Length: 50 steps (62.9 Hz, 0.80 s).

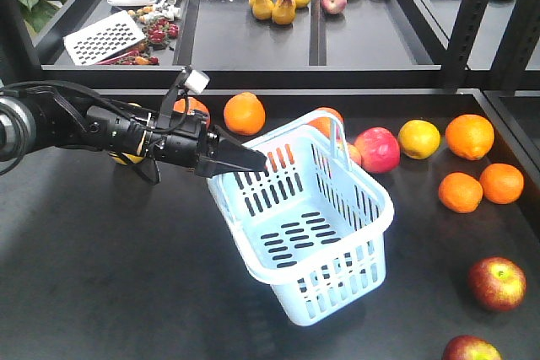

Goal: Pick three apples into basket with both arms
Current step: 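Lower the light-blue basket onto the table with the left gripper, then open the left gripper, release the basket handle and withdraw the arm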

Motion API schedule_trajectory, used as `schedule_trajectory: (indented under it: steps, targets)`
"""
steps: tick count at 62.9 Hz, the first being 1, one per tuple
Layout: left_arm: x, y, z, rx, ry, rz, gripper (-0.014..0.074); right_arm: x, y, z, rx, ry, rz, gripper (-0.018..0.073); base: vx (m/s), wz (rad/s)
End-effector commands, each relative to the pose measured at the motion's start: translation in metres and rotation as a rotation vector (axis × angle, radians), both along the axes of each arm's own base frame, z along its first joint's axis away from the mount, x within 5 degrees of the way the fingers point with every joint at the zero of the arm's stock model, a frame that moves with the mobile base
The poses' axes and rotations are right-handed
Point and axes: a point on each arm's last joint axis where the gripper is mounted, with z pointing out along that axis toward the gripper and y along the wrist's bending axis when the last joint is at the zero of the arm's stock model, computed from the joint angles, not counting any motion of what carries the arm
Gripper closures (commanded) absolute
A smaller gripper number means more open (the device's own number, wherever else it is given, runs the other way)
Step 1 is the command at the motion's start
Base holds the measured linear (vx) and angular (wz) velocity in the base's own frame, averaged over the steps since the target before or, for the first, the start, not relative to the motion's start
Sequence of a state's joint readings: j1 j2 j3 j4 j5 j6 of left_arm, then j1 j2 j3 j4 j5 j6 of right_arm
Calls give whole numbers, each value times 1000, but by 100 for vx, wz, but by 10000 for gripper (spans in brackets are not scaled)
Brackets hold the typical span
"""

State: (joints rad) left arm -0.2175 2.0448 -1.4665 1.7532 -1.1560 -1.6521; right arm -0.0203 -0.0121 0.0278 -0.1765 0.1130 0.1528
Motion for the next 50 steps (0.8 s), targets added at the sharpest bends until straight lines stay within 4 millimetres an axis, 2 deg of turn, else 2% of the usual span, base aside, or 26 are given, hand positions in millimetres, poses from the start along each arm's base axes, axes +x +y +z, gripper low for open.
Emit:
schedule_trajectory:
  steps: [1,11,19,38,42,50]
  targets:
    - [-8,2,30,10,-80,-58,591,0,1,3,-12,-74,10,564,0,0]
    - [-8,2,30,10,-80,-58,559,0,1,3,-12,-74,10,564,0,0]
    - [-8,2,30,9,-68,-53,480,0,1,3,-12,-74,10,564,0,0]
    - [-7,2,29,11,-58,-43,130,0,1,3,-12,-74,10,564,0,0]
    - [-9,2,31,5,-54,-53,99,0,1,3,-12,-74,10,564,0,0]
    - [-15,2,38,-22,23,-84,104,0,1,3,-12,-74,10,564,0,0]
